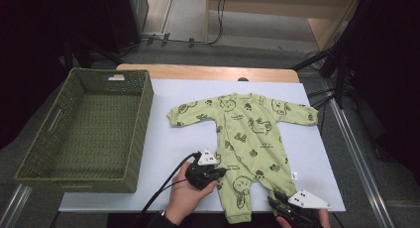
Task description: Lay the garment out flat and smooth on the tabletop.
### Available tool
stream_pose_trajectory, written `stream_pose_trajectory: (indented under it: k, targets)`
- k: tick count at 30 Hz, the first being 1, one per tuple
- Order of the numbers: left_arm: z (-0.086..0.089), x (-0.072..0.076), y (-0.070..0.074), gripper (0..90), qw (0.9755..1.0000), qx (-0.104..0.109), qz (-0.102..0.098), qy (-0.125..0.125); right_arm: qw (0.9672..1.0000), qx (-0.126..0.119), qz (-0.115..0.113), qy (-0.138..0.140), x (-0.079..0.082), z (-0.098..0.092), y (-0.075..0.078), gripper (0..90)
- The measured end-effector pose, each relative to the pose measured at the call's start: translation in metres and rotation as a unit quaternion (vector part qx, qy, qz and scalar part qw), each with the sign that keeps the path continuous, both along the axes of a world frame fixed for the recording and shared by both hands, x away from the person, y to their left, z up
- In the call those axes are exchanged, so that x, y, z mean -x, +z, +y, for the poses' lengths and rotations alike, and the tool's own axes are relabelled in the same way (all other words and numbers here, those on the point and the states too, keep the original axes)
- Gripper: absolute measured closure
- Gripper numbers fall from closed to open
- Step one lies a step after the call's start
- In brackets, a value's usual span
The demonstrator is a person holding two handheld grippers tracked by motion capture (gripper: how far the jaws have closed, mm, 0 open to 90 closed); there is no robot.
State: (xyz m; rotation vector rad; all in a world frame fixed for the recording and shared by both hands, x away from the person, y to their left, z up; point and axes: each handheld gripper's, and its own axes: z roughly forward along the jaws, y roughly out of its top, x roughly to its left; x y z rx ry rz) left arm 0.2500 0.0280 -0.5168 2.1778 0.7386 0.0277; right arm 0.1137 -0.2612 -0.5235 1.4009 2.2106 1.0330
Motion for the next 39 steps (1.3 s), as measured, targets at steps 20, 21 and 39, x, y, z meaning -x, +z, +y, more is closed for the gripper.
stream_pose_trajectory:
  k: [20, 21, 39]
  targets:
    - [0.0, -0.001, 0.0, 89.5, 1.0, 0.005, 0.004, 0.0, 0.9955, -0.066, -0.045, 0.05, 0.029, 0.015, 0.018, 62.4]
    - [0.0, -0.001, 0.0, 89.4, 1.0, 0.006, 0.005, 0.001, 0.9953, -0.065, -0.048, 0.053, 0.029, 0.018, 0.018, 62.4]
    - [0.001, 0.0, 0.0, 89.5, 0.9999, 0.007, 0.003, -0.008, 0.9909, -0.099, 0.023, 0.089, 0.018, 0.043, 0.005, 77.3]
